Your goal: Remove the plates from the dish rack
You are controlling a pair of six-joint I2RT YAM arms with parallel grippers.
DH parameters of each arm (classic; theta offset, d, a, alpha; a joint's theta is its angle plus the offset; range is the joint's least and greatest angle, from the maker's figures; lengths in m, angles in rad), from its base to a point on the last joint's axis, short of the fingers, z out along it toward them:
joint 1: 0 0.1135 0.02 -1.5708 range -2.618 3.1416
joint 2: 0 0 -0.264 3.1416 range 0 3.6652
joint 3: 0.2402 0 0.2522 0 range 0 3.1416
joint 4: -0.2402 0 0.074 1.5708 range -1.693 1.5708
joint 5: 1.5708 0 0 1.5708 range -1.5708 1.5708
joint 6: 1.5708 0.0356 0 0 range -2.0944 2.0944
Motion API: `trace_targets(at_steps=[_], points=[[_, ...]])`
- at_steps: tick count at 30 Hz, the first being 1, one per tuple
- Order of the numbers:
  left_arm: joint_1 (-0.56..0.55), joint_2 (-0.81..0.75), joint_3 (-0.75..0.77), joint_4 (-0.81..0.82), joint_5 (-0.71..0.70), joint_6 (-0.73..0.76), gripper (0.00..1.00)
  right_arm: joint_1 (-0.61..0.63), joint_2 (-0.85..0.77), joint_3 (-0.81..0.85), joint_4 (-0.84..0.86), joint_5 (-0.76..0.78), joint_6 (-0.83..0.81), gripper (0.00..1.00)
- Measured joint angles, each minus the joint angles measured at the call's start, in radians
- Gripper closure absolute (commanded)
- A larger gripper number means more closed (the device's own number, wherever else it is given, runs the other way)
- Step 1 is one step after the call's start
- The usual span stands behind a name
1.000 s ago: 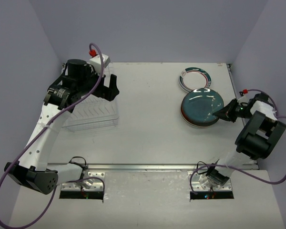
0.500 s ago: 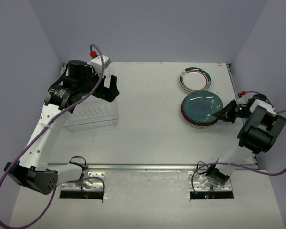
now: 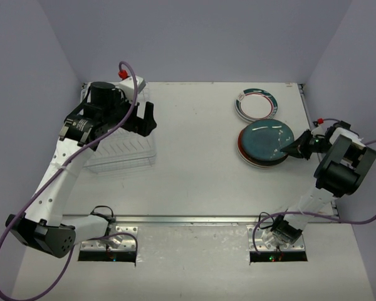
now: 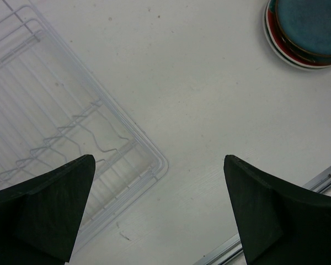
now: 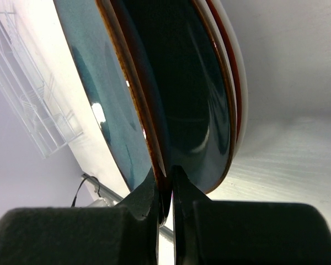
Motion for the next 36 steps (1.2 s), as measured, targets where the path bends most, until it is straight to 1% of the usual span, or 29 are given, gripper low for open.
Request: trace_targets(at_steps=[4,7,9,10,13,18,22,27,31,36], points=[[0.0,-0.014,-0.011,0.0,0.0,0.0,0.0,0.0,0.01,0.022,-0.019,0.009,-0.017,0.84],[0.0,-0.019,-0.013,0.0,0.0,0.0,0.0,-0.002,0.01,0.027,-0.033,0.024,-0.033,0.69],[0.0,-0.02,-0.013,0.0,0.0,0.0,0.0,-0.002,0.011,0.029,-0.047,0.036,-0.042,0.5],[0.0,-0.02,-0.013,0.0,0.0,0.0,0.0,-0.002,0.013,0.032,-0.055,0.04,-0.05,0.46],[0.001,-0.02,-0.014,0.0,0.0,0.0,0.0,0.001,0.02,0.048,-0.08,0.046,-0.069,0.39],[0.004,-0.024,-0.014,0.0,-0.001,0.0,0.0,0.01,0.02,0.069,-0.112,0.078,-0.109,0.36],[0.004,-0.047,-0.02,-0.002,-0.011,0.003,0.0,0.035,-0.001,0.072,-0.126,0.159,-0.167,0.31],[0.004,-0.072,-0.021,-0.02,-0.046,0.01,0.0,0.101,-0.074,0.072,-0.129,0.276,-0.245,0.23],[0.004,-0.075,-0.032,-0.025,-0.07,0.011,0.0,0.158,-0.122,0.072,-0.13,0.336,-0.285,0.22],[0.004,-0.078,-0.049,-0.046,-0.084,0.011,0.0,0.22,-0.134,0.075,-0.144,0.386,-0.307,0.21]])
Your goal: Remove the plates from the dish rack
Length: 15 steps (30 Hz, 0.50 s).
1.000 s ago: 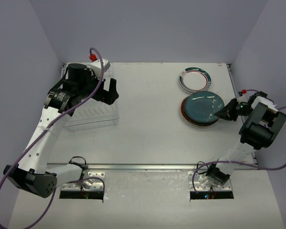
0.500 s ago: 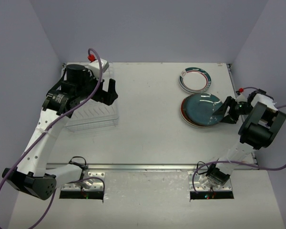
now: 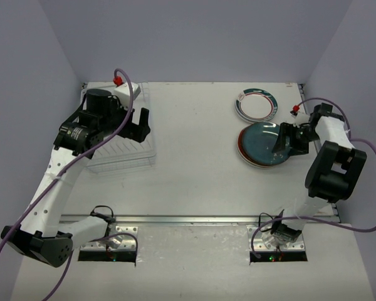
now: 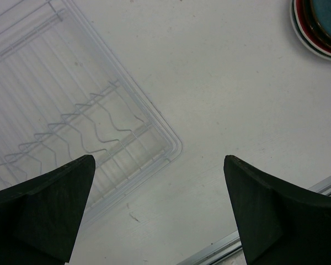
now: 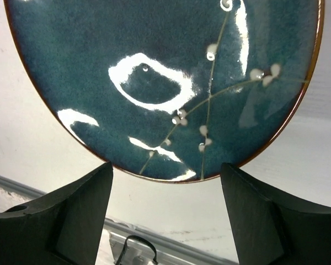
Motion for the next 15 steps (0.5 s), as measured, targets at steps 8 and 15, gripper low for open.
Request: trace_targets(at_steps=[8,15], points=[[0.0,-0.016,-0.01,-0.018,-0.008,-0.006,0.0,0.007,-0.064,0.014,-0.026,0.068,-0.026,0.02],[0.0,-0.098,-0.123,-0.018,0.024,-0.025,0.0,0.004,-0.499,-0.003,0.025,-0.023,-0.042,0.01]])
